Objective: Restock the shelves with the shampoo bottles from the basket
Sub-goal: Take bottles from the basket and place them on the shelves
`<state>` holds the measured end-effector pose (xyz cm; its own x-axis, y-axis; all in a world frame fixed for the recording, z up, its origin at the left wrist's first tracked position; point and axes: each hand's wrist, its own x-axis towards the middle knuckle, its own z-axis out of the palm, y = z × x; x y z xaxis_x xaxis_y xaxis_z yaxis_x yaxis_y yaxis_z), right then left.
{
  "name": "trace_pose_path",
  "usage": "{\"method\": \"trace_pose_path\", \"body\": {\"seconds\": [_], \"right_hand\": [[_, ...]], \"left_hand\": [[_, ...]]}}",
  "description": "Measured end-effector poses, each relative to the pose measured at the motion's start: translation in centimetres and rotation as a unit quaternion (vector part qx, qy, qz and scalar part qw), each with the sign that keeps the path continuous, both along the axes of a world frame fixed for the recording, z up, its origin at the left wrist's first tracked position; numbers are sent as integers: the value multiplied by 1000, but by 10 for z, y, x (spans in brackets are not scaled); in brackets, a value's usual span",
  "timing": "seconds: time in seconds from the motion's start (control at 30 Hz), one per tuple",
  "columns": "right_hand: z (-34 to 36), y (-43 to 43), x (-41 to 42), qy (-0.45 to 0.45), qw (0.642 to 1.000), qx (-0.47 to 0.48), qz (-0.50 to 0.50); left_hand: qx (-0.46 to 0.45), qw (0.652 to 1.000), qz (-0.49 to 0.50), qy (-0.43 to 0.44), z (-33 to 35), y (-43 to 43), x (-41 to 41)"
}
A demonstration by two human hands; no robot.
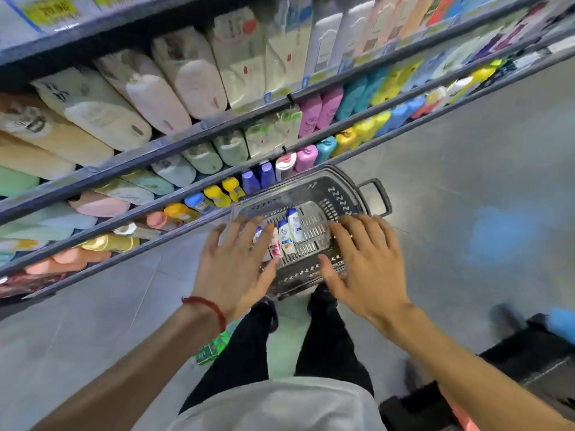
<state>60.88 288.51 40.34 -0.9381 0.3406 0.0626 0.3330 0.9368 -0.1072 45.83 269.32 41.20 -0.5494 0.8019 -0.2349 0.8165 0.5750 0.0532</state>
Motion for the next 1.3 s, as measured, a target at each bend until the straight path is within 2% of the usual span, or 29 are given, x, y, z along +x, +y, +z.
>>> {"method": "trace_pose_path", "body": {"seconds": [0.13,0.3,0.67,0.83,1.0,1.1,1.2,1.3], "right_hand": [[-35,59,-16,2,997,-25,67],[-98,116,-31,-50,990,-37,129],[-284,142,-34,-116,979,-45,159],[-393,133,-43,-130,981,-66,127],[-495,119,-58,-155,978,-113,80],[-559,106,-73,-221,961,-161,47],[-623,98,-89,-236,946,-222,-12],[-682,93,-104,-245,908,-327,-96]], "left_hand": [[1,999,54,-9,-30,39,2],[17,994,111,-16,-87,87,19],[-18,983,160,-89,-296,127,29],[-55,976,175,-119,-414,127,14],[-49,970,195,-135,-510,111,11],[-53,965,213,-142,-557,101,8],[-52,960,224,-158,-595,95,6],[-48,951,247,-179,-624,92,7]]}}
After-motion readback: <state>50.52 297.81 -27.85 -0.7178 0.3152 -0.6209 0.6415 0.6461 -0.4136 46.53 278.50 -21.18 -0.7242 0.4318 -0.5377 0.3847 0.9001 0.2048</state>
